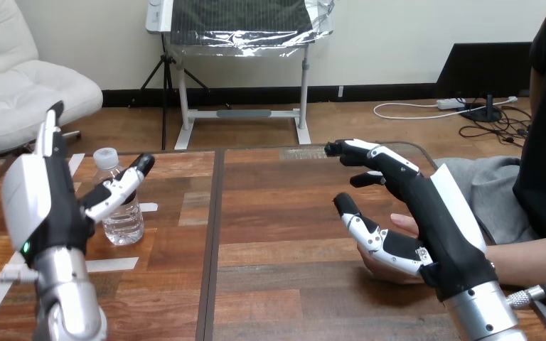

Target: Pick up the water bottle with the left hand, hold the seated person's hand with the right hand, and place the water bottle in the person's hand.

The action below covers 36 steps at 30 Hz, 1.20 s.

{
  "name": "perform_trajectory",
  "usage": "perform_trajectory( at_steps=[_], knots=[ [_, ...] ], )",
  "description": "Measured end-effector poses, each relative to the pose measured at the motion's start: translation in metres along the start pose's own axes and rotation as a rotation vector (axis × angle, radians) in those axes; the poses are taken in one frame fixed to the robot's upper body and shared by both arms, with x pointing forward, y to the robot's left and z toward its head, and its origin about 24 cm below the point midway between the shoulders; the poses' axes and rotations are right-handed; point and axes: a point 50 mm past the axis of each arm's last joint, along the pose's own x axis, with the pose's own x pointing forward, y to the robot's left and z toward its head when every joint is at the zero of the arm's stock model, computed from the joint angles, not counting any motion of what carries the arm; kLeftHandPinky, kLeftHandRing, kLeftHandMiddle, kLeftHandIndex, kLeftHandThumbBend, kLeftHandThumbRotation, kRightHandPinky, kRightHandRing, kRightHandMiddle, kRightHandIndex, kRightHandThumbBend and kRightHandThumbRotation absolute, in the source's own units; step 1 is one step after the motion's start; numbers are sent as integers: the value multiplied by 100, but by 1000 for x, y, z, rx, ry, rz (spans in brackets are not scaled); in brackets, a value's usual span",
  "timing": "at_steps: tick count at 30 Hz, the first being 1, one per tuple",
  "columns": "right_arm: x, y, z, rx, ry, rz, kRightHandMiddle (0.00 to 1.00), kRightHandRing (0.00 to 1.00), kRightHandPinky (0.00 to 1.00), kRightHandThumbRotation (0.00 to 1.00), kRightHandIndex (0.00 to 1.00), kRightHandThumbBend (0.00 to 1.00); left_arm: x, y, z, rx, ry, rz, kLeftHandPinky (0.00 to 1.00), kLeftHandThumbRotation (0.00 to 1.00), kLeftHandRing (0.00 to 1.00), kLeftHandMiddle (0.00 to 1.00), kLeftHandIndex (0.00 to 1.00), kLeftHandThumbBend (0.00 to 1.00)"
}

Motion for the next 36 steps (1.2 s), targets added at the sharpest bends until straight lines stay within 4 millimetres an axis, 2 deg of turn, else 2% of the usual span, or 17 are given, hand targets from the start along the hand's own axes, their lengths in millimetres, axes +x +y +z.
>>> perform_trajectory(
  at_steps=[13, 36],
  knots=[
    [4, -1, 0, -4, -7, 1, 84, 80, 67, 0, 76, 31, 16, -4, -1, 12, 63, -50, 77, 62, 88, 91, 92, 98],
    [4, -1, -2, -12, 1, 15, 84, 80, 68, 0, 75, 32, 40, -5, -3, 27, 131, -124, 76, 63, 86, 88, 89, 98]
  ],
)
